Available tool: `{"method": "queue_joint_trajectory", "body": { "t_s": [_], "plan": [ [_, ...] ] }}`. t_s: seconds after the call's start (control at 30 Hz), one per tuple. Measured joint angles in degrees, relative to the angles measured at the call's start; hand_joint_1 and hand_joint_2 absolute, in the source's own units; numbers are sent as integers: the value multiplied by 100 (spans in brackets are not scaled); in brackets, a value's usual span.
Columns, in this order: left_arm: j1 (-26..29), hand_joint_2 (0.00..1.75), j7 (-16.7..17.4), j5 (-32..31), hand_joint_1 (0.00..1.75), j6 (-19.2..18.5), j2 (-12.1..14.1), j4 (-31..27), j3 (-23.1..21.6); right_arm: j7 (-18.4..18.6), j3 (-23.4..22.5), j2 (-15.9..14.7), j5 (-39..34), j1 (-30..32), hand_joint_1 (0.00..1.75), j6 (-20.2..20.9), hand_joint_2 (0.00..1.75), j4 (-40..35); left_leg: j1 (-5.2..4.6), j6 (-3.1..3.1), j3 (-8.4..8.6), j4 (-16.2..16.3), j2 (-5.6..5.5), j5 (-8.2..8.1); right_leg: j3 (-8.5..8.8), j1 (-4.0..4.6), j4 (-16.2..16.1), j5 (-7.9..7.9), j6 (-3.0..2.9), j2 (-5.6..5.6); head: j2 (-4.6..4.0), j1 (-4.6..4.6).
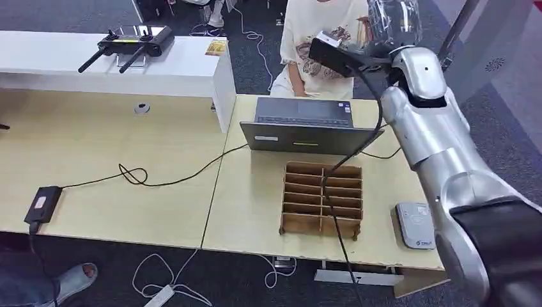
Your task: Pass the card to the sensor for recognition and then transmit it.
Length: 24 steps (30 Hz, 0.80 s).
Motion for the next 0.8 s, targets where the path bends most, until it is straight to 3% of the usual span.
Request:
{"method": "queue_joint_trajectory", "body": {
  "t_s": [0.23, 0.53, 0.57, 0.6, 0.63, 0.67, 0.8],
  "plan": [
    [-1, 0, -301, 197, 0, 356, -107, 0, 94, 131, -101, -114, -35, -151, 0, 256, 175, 485, -1, 0, -1, 2, 0, 0, 0, -1, -3, 1, 1, 0, 0, 2],
    [-6, 0, 3, -99, 0, 185, -129, 2, 118, 52, -197, -234, -59, -183, 0, 404, 175, 738, 0, 0, 1, 4, 2, 0, -1, 0, -2, 3, 3, 2, 0, 2],
    [-9, 0, 48, -127, 0, 148, -127, 2, 118, 48, -205, -251, -61, -193, 23, 426, 175, 758, 0, 0, 1, 4, 2, 0, -1, 0, -1, 3, 3, 3, 0, 0],
    [-12, 0, 108, -222, 0, 66, -127, 2, 114, 35, -219, -258, -66, -202, 140, 452, 175, 765, 0, 0, 1, 3, 2, 0, 0, 0, -1, 3, 3, 3, 0, 2],
    [-12, 0, 182, -311, 0, -21, -122, 2, 103, 24, -232, -265, -70, -209, 147, 456, 175, 778, 0, 0, 1, 4, 3, 0, -1, 0, -1, 3, 3, 4, 0, 0],
    [-13, 0, 250, -416, 0, -121, -120, 2, 68, 11, -238, -269, -70, -216, 173, 456, 175, 791, 0, 0, 1, 3, 3, 0, -1, 0, -1, 3, 3, 5, 0, 0],
    [-11, 0, 437, -745, 0, -435, -118, 2, -192, -7, -282, -273, -148, -219, 175, 446, 175, 795, 0, 0, 1, 4, 3, 0, -1, 0, -1, 3, 3, 5, 0, 0]
  ]
}}
